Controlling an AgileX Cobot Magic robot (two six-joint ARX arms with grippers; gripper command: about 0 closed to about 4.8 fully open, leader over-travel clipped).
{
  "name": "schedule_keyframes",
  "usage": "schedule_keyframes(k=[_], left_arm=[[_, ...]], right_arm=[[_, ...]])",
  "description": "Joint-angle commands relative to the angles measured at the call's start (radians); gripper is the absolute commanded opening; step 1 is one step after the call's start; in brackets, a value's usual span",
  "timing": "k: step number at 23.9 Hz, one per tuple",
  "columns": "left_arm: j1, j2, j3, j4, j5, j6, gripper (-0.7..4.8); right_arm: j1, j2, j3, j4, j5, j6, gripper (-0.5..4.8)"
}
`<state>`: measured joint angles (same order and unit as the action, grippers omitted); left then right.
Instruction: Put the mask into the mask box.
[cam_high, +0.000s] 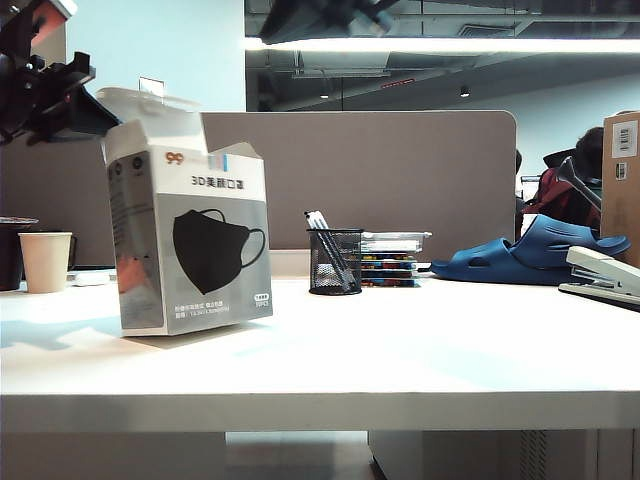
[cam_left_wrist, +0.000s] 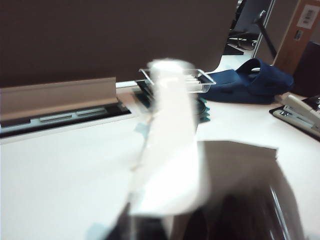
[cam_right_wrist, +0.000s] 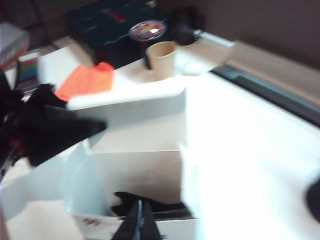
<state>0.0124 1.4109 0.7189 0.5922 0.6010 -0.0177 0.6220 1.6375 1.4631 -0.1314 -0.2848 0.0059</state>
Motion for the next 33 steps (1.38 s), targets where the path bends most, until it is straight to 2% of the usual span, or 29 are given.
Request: schedule_keyframes(k=[1,2,5,6,9,16,23,24,25,26,27,29,31,33], left_arm=[[0.002,-0.001,0.001,-0.008,0.003,0.007,2.39],[0.002,-0.001,0.001,-0.007,0.004,0.007,2.79],[0.002,-0.002,0.001,-0.008,0.01,0.006,3.11],[0.002,-0.003,0.001,-0.007,0.04,0.003,3.2],[0.002,-0.016,0.001,-0.008,0.086,-0.033,4.0],[0.005,-0.144,0.001,-0.034,0.091,-0.042,4.05],[0.069,-0.354,0.001,-0.182,0.09,-0.042,3.93],[0.085,-0.388,0.001,-0.203,0.09,-0.042,3.7],[0.094,-0.412,0.001,-0.217,0.088,-0.042,3.04],[0.096,-0.442,0.001,-0.237,0.079,-0.042,2.01],[0.096,-0.458,0.001,-0.247,0.069,-0.042,1.3],[0.095,-0.479,0.001,-0.256,0.069,-0.043,0.36],[0.085,-0.511,0.001,-0.274,0.069,-0.043,-0.06],[0.064,-0.531,0.001,-0.294,0.047,-0.043,-0.06]], right_arm=[[-0.025,-0.047,0.003,-0.038,0.047,-0.038,-0.06],[-0.032,-0.057,0.003,-0.045,0.062,-0.047,-0.06],[-0.061,-0.096,0.003,-0.067,0.09,-0.066,-0.06],[-0.084,-0.124,0.003,-0.079,0.1,-0.068,-0.05],[-0.146,-0.179,0.003,-0.112,0.111,-0.068,-0.06],[-0.3,-0.279,0.003,-0.19,0.11,-0.07,-0.06],[-0.463,-0.38,0.003,-0.287,0.11,-0.092,-0.06],[-0.496,-0.396,0.003,-0.308,0.108,-0.092,-0.06],[-0.517,-0.408,0.003,-0.322,0.108,-0.092,-0.06],[-0.546,-0.422,0.003,-0.338,0.108,-0.092,-0.06],[-0.563,-0.43,0.003,-0.346,0.107,-0.092,-0.05],[-0.599,-0.448,0.002,-0.368,0.106,-0.091,-0.06],[-0.628,-0.486,-0.015,-0.38,0.107,-0.089,-0.06],[-0.643,-0.515,-0.04,-0.38,0.108,-0.088,-0.06]])
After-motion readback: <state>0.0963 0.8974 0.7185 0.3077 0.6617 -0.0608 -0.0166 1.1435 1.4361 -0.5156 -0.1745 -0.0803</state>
